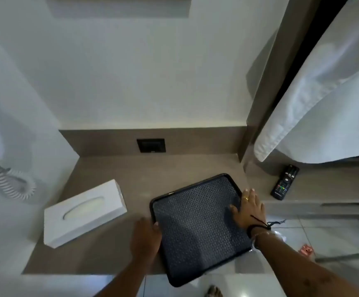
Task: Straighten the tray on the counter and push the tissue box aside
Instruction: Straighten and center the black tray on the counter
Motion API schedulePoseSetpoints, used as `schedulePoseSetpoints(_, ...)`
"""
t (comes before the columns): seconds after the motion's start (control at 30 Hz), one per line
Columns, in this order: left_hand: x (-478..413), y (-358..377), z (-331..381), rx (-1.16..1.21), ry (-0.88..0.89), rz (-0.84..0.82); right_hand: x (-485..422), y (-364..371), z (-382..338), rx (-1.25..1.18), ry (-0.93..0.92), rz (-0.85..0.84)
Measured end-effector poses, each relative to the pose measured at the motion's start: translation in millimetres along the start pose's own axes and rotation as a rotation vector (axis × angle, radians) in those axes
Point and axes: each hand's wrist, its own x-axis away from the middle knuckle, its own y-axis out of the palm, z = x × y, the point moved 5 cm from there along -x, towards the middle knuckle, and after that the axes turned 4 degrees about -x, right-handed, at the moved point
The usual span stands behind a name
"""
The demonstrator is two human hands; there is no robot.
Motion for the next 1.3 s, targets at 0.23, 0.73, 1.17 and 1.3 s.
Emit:
schedulePoseSetpoints(0.23, 15, 38, 0, 0.157, -0.194, -0.138, -14, 8, 32, -0.017, 0.217, -0.011)
schedulePoseSetpoints(0.73, -40, 20, -3, 0.165, -0.155, -0.106, -21, 21, 37, -0.341, 0.273, 0.028)
schedulePoseSetpoints(1.17, -111, -1, -6, 0.084, -0.047, -0.145, -5, 39, 17, -0.408, 0.314, 0.069)
schedulePoseSetpoints(1.3, -110, 0, -7, 0.092, -0.027, -0.126, -4, 37, 8, -0.404, 0.304, 0.109)
